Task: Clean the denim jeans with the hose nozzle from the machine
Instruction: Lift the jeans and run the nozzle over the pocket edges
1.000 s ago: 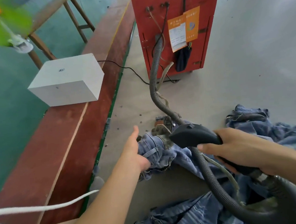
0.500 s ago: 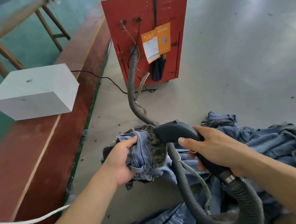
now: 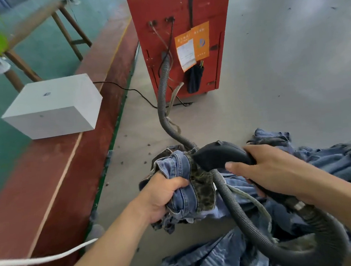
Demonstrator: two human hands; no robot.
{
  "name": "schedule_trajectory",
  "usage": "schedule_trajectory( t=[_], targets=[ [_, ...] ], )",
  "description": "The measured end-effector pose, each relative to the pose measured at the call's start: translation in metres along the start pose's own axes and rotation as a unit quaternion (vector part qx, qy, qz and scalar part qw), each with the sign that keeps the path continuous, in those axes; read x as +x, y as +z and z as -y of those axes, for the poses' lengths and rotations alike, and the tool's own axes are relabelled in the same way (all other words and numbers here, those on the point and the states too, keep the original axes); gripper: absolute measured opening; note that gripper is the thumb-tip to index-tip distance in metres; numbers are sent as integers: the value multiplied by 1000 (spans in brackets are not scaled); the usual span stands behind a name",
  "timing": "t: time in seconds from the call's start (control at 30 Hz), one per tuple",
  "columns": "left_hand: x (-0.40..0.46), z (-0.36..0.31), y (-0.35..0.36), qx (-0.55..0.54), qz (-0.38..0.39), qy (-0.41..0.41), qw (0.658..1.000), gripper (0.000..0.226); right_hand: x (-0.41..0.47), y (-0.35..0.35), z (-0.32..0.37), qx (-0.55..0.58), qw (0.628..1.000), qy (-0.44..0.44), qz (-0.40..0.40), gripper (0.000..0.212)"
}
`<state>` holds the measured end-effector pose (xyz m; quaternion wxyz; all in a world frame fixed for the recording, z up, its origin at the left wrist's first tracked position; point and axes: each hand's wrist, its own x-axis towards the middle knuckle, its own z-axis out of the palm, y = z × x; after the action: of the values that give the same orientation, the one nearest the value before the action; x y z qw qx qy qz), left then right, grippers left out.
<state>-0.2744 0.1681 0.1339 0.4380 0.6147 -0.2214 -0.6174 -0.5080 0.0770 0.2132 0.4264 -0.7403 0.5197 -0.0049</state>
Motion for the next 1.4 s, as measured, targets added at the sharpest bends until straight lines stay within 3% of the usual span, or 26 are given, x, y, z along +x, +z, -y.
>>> schedule_trajectory(
  t=[0.27, 0.37, 0.5, 0.57, 0.67, 0.77, 0.87, 0.97, 1.03, 1.1, 1.2, 1.27, 1.4],
  targets=[
    [-6, 12, 6, 146, 19, 21, 989, 32, 21, -6, 11, 13, 998, 5, -61, 33],
    [-6, 10, 4, 187, 12, 32, 982, 27, 7, -11, 11, -35, 999, -35, -17, 31],
    [-7, 12, 5, 228, 10, 50, 972, 27, 5, 2, 15, -32, 999, -21, 17, 33],
    [-11, 13, 10, 342, 32, 88, 935, 25, 17, 7, 13, 22, 1000, 4, -21, 35],
    [-13, 22, 15, 542, 66, 152, 824, 31, 21, -5, 7, 75, 996, -3, -42, 42],
    [-10, 30, 10, 700, 37, 228, 676, 60, 4, -26, 5, -29, 996, -66, 60, 56],
    [-4, 34, 12, 760, -1, 272, 591, 61, -6, -27, 0, -171, 976, -91, 103, 68],
    [-4, 38, 21, 805, -2, 284, 521, 65, -12, -9, 17, -153, 979, -84, 108, 38],
    [-6, 34, 24, 797, -9, 286, 532, 72, -7, 3, 23, -122, 984, -101, 82, 18],
    [-8, 28, 22, 792, -30, 294, 535, 68, -8, 6, 26, -115, 984, -120, 59, 15],
    [-10, 27, 14, 828, -33, 292, 478, 66, -15, -5, 22, -61, 993, -93, 34, 36],
    [-12, 29, 13, 838, -40, 295, 457, 63, -12, -24, 6, -56, 996, -55, 41, 55],
    [-11, 43, 26, 831, -52, 332, 443, 54, 8, -25, -26, -176, 976, -63, 112, 68]
  ],
)
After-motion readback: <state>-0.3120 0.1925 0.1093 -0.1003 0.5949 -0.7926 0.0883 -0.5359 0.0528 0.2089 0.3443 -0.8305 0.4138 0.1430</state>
